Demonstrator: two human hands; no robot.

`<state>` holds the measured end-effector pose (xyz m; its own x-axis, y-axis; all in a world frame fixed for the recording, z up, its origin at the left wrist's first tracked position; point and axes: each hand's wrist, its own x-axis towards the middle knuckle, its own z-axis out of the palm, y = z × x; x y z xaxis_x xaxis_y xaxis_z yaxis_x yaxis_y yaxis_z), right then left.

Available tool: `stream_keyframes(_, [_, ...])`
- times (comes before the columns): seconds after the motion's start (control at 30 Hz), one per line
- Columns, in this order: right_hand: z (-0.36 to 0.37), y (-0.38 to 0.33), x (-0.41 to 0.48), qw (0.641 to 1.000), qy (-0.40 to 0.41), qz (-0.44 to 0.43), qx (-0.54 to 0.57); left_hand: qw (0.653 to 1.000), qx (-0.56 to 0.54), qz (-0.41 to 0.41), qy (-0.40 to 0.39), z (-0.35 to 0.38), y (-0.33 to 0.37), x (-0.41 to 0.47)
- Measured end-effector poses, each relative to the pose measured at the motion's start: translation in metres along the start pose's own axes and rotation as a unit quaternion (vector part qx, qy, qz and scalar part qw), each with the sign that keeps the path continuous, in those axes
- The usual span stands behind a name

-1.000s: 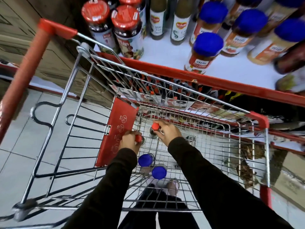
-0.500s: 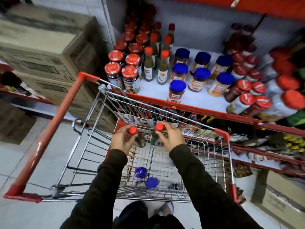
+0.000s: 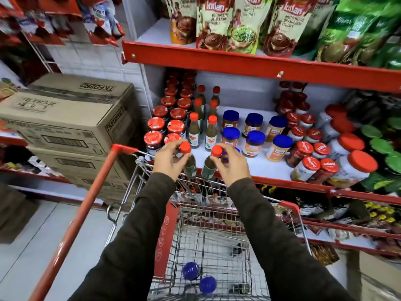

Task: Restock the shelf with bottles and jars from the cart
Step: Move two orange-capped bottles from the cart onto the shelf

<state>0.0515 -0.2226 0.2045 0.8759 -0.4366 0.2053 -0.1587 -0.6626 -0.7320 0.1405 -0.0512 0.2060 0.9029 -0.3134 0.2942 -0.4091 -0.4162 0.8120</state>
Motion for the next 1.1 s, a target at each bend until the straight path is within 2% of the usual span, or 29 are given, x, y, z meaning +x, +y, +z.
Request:
stream_keyframes(0.13, [0.002, -0.005, 0.031, 1.0, 0.009, -0.009, -0.027, 0.999, 0.02, 0.025, -0.011, 0.011, -0.002, 0.036])
stream_keyframes(0.4, [0.019, 0.003, 0.058, 0.996, -0.035, 0.015, -0.082, 0.991, 0.089, -0.008, -0.095, 0.041, -0.02, 0.065])
stream_keyframes(0.83, [0.02, 0.006, 0.061, 0.995, -0.05, 0.061, -0.064, 0.988, 0.136, -0.024, -0.074, 0.045, -0.014, 0.067])
stream_keyframes(0.93, [0.014, 0.008, 0.051, 0.997, -0.018, 0.056, -0.044, 0.989, 0.124, -0.029, -0.069, 0.046, -0.013, 0.058])
stream_keyframes(1.1, [0.004, 0.013, 0.022, 0.996, 0.065, -0.017, -0.051, 0.995, 0.075, -0.049, -0.034, 0.049, -0.014, 0.03])
